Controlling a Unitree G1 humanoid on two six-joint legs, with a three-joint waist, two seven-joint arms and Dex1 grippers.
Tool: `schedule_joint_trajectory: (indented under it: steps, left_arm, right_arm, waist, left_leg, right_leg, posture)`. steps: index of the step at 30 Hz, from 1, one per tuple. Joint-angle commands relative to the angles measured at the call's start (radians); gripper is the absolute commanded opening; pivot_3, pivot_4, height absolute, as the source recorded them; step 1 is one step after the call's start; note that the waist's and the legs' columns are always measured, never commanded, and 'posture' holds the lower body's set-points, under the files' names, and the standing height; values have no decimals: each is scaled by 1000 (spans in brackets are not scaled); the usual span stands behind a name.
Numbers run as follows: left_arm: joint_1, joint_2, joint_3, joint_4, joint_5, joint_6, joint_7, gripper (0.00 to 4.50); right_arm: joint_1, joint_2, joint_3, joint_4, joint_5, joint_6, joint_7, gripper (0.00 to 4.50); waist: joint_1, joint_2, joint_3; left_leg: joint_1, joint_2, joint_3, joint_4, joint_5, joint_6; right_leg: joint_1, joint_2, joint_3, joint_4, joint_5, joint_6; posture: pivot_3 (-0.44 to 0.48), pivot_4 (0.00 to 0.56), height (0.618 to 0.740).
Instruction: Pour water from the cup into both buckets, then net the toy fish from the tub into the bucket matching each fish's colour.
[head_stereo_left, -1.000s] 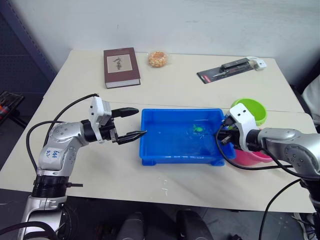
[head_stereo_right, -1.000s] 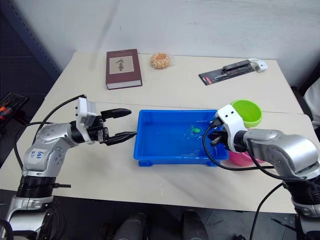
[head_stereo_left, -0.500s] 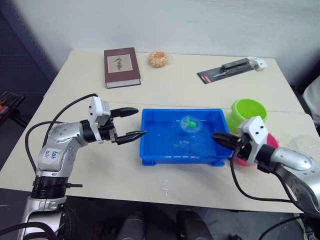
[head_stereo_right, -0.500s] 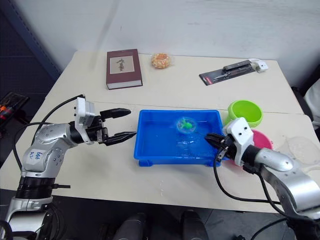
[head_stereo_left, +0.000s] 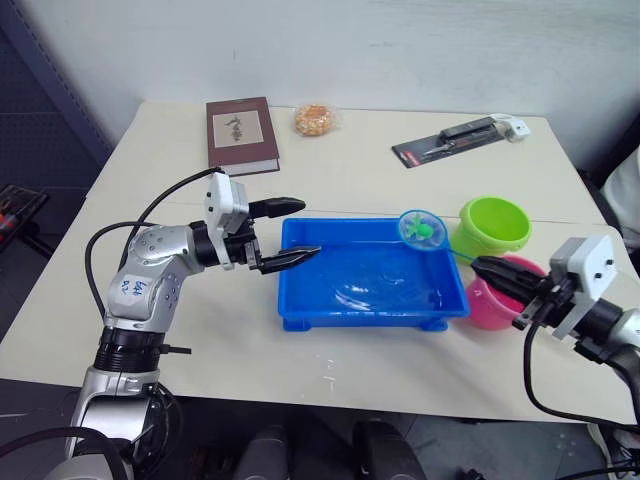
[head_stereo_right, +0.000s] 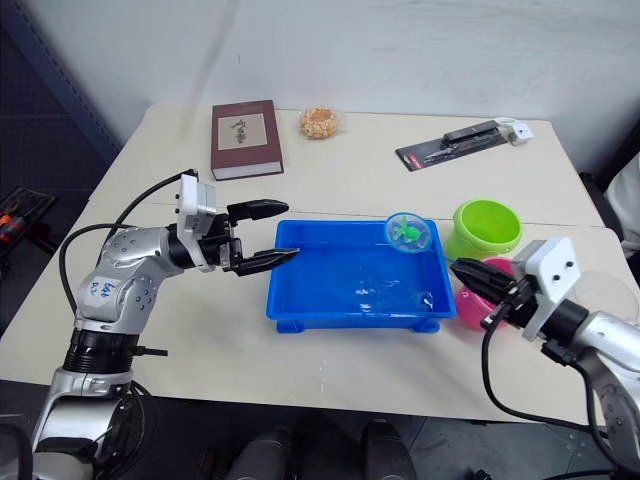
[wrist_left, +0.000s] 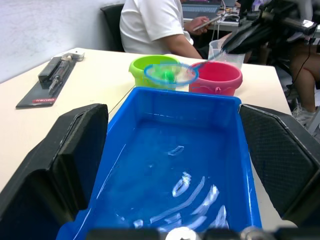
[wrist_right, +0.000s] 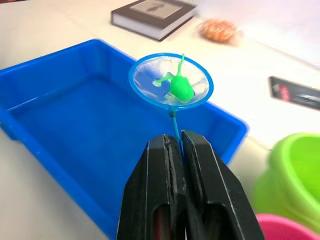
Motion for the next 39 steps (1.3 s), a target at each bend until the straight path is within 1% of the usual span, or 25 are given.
schedule_joint_trajectory:
  steps: [1, 3, 8, 10, 12, 16, 20, 22, 28, 31, 33, 35, 36, 39]
  left_arm:
    - [-20, -14, 7, -1, 1, -20, 6, 4458]
    - [-25, -27, 15, 5, 4, -41, 12, 4458]
    - [-19, -44, 14, -16, 7, -40, 42, 4458]
    - [-10, -48, 12, -32, 8, -35, 56, 4458]
    - [-4, -51, 13, -41, 9, -32, 65, 4458]
    - [2, -53, 13, -53, 8, -29, 77, 4458]
    - [9, -58, 13, -60, 6, -30, 90, 4458]
    - [11, -61, 11, -64, 5, -30, 94, 4458]
    - [17, -75, 9, -74, -4, -23, 92, 4458]
    - [17, -78, 8, -72, -2, -25, 92, 4458]
    - [16, -81, 8, -68, -1, -27, 90, 4458]
    - [15, -85, 7, -62, 1, -31, 89, 4458]
    - [15, -87, 7, -60, 2, -31, 88, 4458]
    - [16, -93, 6, -56, 3, -33, 86, 4458]
  right_arm:
    - [-52, -65, -90, 107, -63, -38, -10, 0]
    - [-86, -100, -82, 178, -132, -61, -34, 0]
    - [-150, -159, 8, 308, -343, -176, -101, 0]
    - [-166, -190, 67, 364, -486, -272, -158, 0]
    - [-158, -226, 115, 412, -615, -403, -199, 0]
    - [-148, -239, 138, 467, -740, -565, -272, 0]
    - [-85, -321, 173, 535, -941, -769, -355, 0]
    - [-70, -345, 187, 573, -973, -821, -368, 0]
    - [-51, -386, 188, 685, -1157, -980, -585, 0]
    - [-84, -380, 209, 709, -1170, -994, -607, 0]
    - [-118, -382, 228, 718, -1213, -984, -646, 0]
    - [-151, -383, 256, 742, -1227, -982, -650, 0]
    - [-167, -386, 270, 751, -1248, -989, -675, 0]
    - [-216, -388, 325, 785, -1260, -1034, -681, 0]
  waist:
    - [2, 0, 0]
    - [2, 0, 0]
    - [-1, 0, 0]
    - [-1, 0, 0]
    - [0, 0, 0]
    - [0, 0, 0]
    - [0, 0, 0]
    - [0, 0, 0]
    - [-1, 0, 0]
    - [-6, 0, 0]
    - [-13, 0, 0]
    - [-22, 0, 0]
    - [-22, 0, 0]
    - [-26, 0, 0]
  left_leg:
    - [0, 0, 0, 0, 0, 0]
    - [0, 0, 1, 0, 0, 1]
    - [0, 0, 1, -1, 0, 0]
    - [1, 0, 3, 0, 0, 0]
    - [1, 0, 4, 0, 0, 0]
    - [1, 0, 6, -1, 0, 0]
    - [1, 0, 7, 0, 0, 0]
    - [1, 0, 7, 0, 0, 0]
    - [2, 0, 9, -1, 0, 0]
    - [3, 0, 10, -1, 0, 0]
    - [4, 1, 11, -1, 0, 0]
    - [4, 1, 11, 0, 0, 0]
    - [4, 1, 11, 0, 0, 0]
    - [4, 1, 11, 0, 0, 0]
  right_leg:
    - [0, 0, 0, 0, 0, 0]
    - [0, 0, 0, 0, 0, 0]
    - [0, 0, 2, 0, 0, 0]
    - [-1, 0, 2, 0, 0, 0]
    - [-2, 0, 2, 0, 0, 0]
    - [-3, 0, 1, 0, 0, 0]
    - [-3, 0, 2, 0, 0, 0]
    - [-3, 0, 2, 0, 0, 0]
    - [-3, 0, 3, 1, 0, 0]
    - [-3, 1, 3, 1, 0, 0]
    - [-3, 1, 4, 2, 0, 0]
    - [-3, 1, 4, 3, 0, 0]
    - [-3, 1, 4, 4, 0, 0]
    - [-3, 1, 4, 5, 0, 0]
  posture:
    - [0, 150, 740]
    - [0, 150, 740]
    - [0, 150, 740]
    - [0, 150, 740]
    - [0, 150, 740]
    - [0, 150, 740]
    - [0, 150, 740]
    - [0, 150, 740]
    - [0, 150, 740]
    - [0, 150, 740]
    - [0, 150, 740]
    - [0, 150, 740]
    - [0, 150, 740]
    - [0, 150, 740]
